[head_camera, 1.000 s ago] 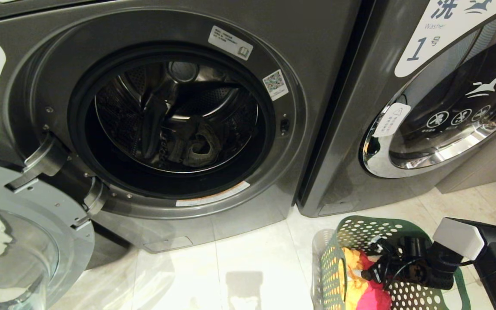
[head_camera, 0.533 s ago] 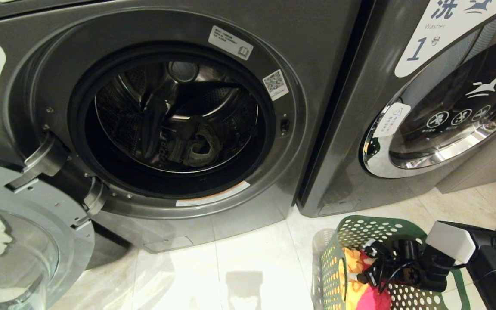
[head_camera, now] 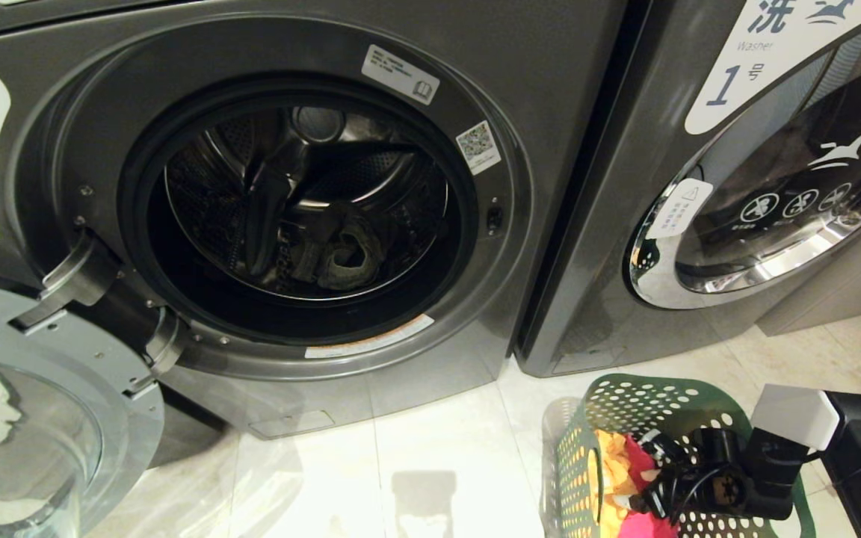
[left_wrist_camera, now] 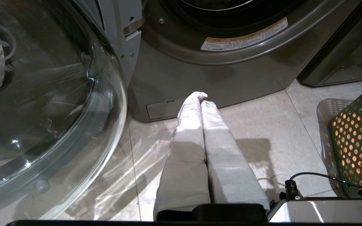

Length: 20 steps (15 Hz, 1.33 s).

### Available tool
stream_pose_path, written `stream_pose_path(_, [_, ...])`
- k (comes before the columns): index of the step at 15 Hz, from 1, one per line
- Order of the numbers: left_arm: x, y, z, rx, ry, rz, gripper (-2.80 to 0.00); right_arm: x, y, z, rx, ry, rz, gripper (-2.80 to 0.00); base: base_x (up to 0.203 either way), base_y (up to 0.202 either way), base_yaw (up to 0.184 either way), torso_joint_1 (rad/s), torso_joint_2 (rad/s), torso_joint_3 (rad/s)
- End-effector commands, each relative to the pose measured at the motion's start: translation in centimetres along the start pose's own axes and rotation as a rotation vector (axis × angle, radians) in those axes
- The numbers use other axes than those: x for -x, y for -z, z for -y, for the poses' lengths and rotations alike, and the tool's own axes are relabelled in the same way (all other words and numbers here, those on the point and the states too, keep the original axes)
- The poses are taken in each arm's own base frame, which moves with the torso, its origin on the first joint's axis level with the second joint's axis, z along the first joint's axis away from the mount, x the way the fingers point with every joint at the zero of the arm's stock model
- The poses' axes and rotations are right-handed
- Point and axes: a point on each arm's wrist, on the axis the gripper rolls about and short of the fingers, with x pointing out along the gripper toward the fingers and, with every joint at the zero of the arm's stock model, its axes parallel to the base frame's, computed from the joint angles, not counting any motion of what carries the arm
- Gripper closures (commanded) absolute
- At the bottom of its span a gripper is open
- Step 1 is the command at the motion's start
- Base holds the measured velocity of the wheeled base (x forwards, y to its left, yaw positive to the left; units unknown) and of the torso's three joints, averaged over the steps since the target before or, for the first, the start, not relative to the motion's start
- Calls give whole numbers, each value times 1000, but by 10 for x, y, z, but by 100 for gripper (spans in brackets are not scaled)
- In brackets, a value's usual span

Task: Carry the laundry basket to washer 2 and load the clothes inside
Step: Place the clothes into the washing machine

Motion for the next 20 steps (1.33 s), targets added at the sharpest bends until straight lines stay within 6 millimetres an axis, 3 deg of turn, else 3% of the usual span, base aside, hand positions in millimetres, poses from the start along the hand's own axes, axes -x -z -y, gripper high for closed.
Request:
stream_pose_path(1, [0,0,0,0,0,0,0,6,7,6,-1,23,-7,-280,0,0,0,0,0,0])
stream_pose_path(5, [0,0,0,0,0,0,0,12,20,13,-36,39,-21,-280,0,0,0,0,0,0])
stream_pose_path(12, [0,0,0,0,0,0,0,2,43,5,31,-1,-57,-280,0,0,0,0,0,0])
stream_pose_path(20, [0,0,0,0,0,0,0,-11,56,6,63,26,-97,-280,0,0,0,0,0,0])
